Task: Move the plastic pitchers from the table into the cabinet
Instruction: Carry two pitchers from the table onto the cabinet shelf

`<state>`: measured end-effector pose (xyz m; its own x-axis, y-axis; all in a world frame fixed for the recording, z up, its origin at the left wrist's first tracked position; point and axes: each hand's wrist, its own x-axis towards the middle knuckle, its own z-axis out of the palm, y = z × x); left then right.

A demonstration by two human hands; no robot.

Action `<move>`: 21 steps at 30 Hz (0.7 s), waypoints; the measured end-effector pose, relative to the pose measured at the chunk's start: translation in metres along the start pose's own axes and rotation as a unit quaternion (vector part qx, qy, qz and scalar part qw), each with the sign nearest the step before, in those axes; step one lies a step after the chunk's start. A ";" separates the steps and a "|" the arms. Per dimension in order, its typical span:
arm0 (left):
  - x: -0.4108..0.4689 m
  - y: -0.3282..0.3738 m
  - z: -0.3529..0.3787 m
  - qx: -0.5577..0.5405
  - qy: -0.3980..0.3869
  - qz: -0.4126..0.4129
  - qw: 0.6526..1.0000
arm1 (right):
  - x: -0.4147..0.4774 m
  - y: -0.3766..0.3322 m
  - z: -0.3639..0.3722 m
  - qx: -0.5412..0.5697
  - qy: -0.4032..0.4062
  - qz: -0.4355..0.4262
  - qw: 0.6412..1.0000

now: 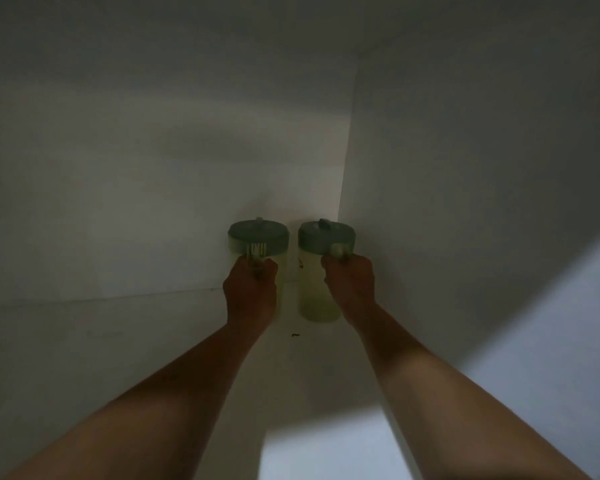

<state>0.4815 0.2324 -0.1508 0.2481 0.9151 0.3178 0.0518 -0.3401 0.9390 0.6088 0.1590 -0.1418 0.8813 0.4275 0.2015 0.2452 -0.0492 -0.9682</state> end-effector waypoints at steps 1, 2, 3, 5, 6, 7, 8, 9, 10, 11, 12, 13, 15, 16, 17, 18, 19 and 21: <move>0.003 -0.002 0.003 0.000 0.001 -0.004 1.000 | 0.005 0.002 0.001 -0.001 -0.003 0.002 1.000; 0.007 -0.004 0.006 -0.001 0.003 -0.006 1.000 | 0.008 0.003 0.002 0.001 -0.008 0.004 1.000; 0.010 -0.006 0.008 -0.001 0.003 -0.007 1.000 | 0.010 0.003 0.003 0.003 -0.013 0.008 1.000; 0.016 -0.008 0.012 0.001 0.001 -0.007 1.000 | 0.015 0.003 0.006 0.008 -0.018 0.012 1.000; 0.018 -0.009 0.014 0.002 0.000 -0.009 1.000 | 0.017 0.003 0.007 0.007 -0.020 0.014 1.000; 0.020 -0.009 0.015 0.001 0.000 -0.012 1.000 | 0.019 0.004 0.007 0.005 -0.022 0.013 1.000; 0.020 -0.009 0.016 0.001 -0.001 -0.015 1.000 | 0.020 0.004 0.007 -0.001 -0.027 0.013 1.000; 0.020 -0.008 0.017 0.004 -0.003 -0.019 1.000 | 0.020 0.005 0.006 -0.009 -0.032 0.013 0.999; 0.021 -0.007 0.017 0.013 -0.007 -0.023 1.000 | 0.022 0.006 0.005 -0.020 -0.036 0.014 0.999; 0.021 -0.005 0.017 0.028 -0.011 -0.026 0.999 | 0.023 0.006 0.004 -0.032 -0.041 0.013 0.999; 0.022 -0.004 0.017 0.051 -0.018 -0.030 0.998 | 0.023 0.005 0.001 -0.051 -0.044 0.012 0.998; 0.023 -0.003 0.016 0.080 -0.027 -0.032 0.996 | 0.021 0.002 -0.001 -0.071 -0.049 0.012 0.996; 0.026 -0.004 0.014 0.133 -0.045 -0.042 0.989 | 0.017 -0.002 -0.005 -0.104 -0.059 0.020 0.993; 0.026 -0.005 0.013 0.155 -0.051 -0.055 0.985 | 0.016 -0.002 -0.008 -0.120 -0.064 0.027 0.990; 0.024 -0.005 0.012 0.177 -0.049 -0.069 0.980 | 0.014 -0.002 -0.009 -0.138 -0.065 0.030 0.988; 0.021 -0.004 0.010 0.199 -0.041 -0.080 0.976 | 0.011 -0.003 -0.011 -0.157 -0.064 0.032 0.985; 0.018 -0.002 0.007 0.216 -0.027 -0.083 0.972 | 0.007 -0.006 -0.013 -0.174 -0.063 0.029 0.982; 0.010 0.007 0.000 0.246 -0.008 -0.066 0.967 | -0.003 -0.016 -0.018 -0.200 -0.057 0.017 0.978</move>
<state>0.4837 0.2390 -0.1415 0.2235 0.9552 0.1942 0.5375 -0.2870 0.7930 0.6090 0.1422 -0.1245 0.8468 0.5160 0.1294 0.3745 -0.4055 -0.8339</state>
